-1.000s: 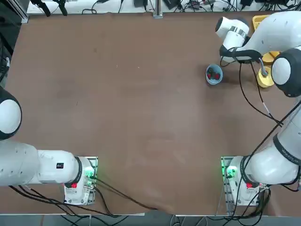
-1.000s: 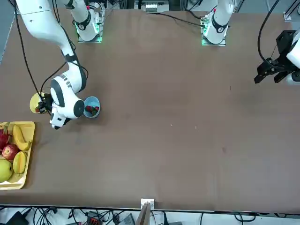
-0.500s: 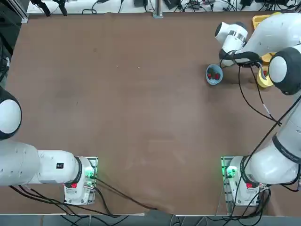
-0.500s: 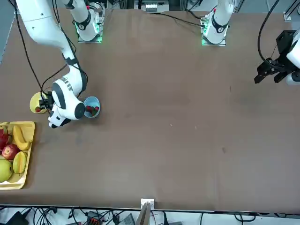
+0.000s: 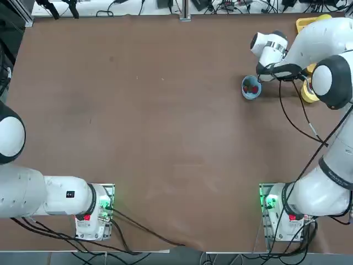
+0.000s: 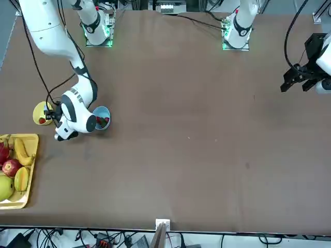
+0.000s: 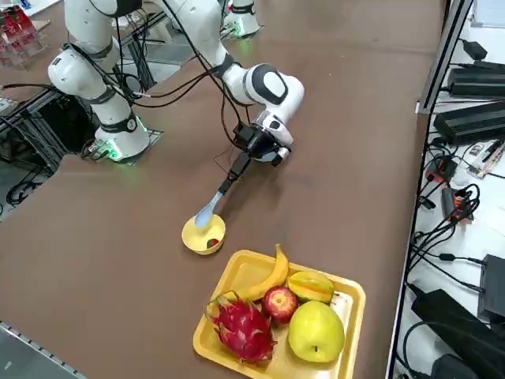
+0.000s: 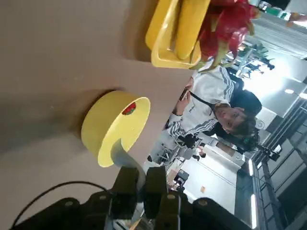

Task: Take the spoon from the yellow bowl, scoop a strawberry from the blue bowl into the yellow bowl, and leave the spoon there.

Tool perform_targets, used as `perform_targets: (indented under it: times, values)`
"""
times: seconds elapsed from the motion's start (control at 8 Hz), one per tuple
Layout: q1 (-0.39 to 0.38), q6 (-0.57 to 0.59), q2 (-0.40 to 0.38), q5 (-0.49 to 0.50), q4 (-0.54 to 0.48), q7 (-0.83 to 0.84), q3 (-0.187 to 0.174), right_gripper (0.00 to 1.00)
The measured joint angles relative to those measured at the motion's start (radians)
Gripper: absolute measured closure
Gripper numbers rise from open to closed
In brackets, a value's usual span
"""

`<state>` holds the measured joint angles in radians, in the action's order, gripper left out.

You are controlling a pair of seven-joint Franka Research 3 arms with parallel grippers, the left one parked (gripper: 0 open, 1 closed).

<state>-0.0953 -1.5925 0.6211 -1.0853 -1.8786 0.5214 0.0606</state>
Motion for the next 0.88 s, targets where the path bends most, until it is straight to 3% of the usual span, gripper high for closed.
perform_targets:
  times: [0.5,0.88]
  values:
    - [-0.001,0.000,0.065,-0.031,0.000,0.194,0.001,0.89]
    - [-0.001,0.000,0.084,-0.046,0.000,0.234,0.000,0.85]
